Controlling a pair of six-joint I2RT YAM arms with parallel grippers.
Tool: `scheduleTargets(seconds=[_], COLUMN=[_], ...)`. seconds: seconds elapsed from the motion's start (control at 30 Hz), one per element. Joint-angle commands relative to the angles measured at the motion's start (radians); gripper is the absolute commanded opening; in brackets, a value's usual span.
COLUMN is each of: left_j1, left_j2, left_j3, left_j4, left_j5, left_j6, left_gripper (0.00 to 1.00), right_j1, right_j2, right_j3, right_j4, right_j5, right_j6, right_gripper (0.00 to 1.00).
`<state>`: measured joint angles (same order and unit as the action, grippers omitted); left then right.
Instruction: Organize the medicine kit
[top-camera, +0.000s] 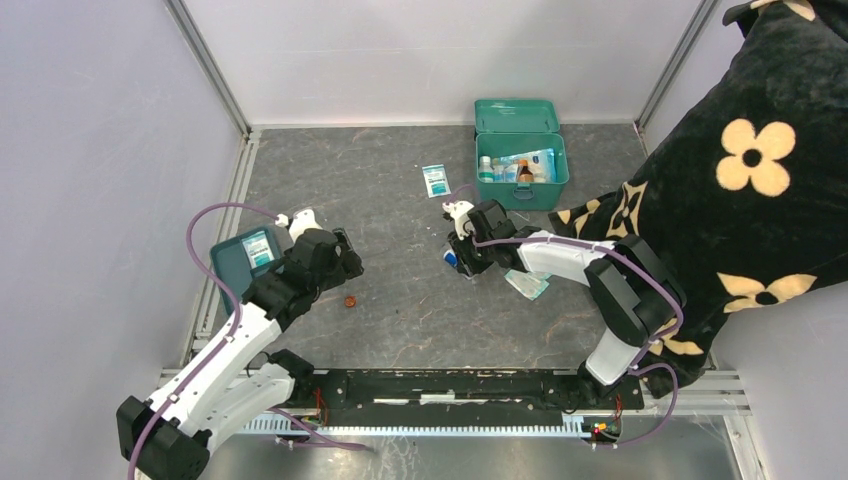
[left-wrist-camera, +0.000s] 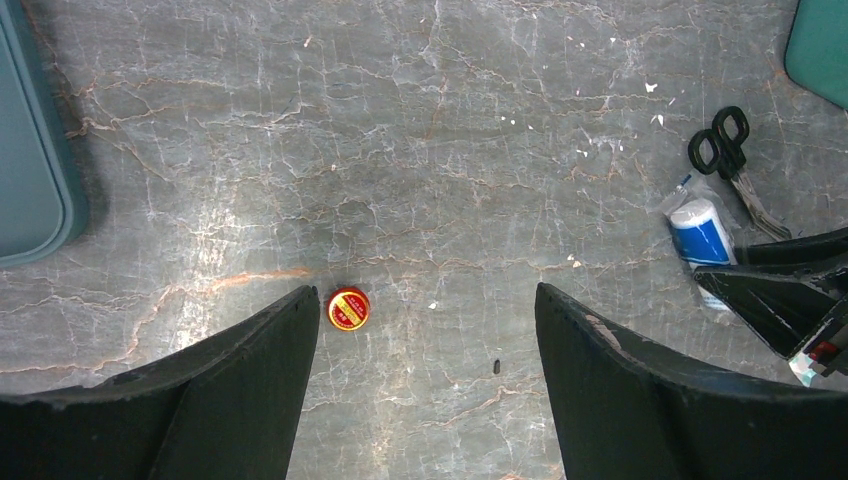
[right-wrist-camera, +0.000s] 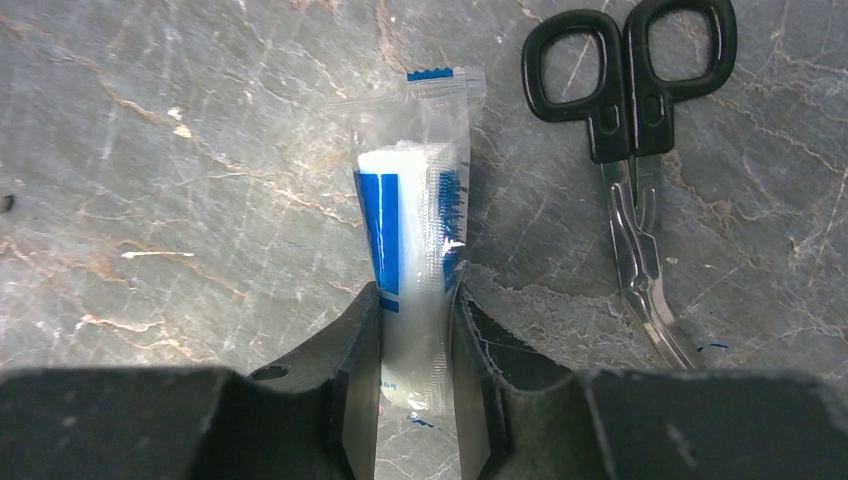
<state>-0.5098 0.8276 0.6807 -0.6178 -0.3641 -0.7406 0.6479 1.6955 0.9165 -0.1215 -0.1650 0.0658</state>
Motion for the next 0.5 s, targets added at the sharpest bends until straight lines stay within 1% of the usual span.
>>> scheduleTargets(seconds=[0.0,0.07,0.17,0.3,0.4,0.47], left_j1=[0.007,0.007,0.006,0.006,0.007,0.005], left_j2=[0.011,0.019,0.017,0.0,-0.003,-0.001], left_j3=[0.015,0.013,0.008,0.006,0.004,0.002], left_j4=[0.046,0.047,0.046,0.046,0.046,0.045], left_j5=[0.002,0.006,0.011,0.011,0.006,0.006], left_j6=[0.012,0.014,0.018,0.023,0.03,0.033], left_gripper=[0.84,0.84,0.84,0.84,0.84,0.84], right_j1=[-0.007,-0.03,-0.099,-0.215,-0.317,-0.364], right_j2=[-0.076,-0.109,-0.169,-0.24,-0.256,-0.239], right_j3=[0.055,0.071,0.106,0.145,0.179,0.218], right_j4=[0.033,0.05,0.067,0.109,0.114,0.105], right_j5=[-0.059,-0.105,-0.139,-0.089,-0.048,0.007], right_j6=[0.018,0.033,0.071,0.123,0.15,0.147], right_gripper=[0.27,0.26,0.24,0.23,0.23,0.23])
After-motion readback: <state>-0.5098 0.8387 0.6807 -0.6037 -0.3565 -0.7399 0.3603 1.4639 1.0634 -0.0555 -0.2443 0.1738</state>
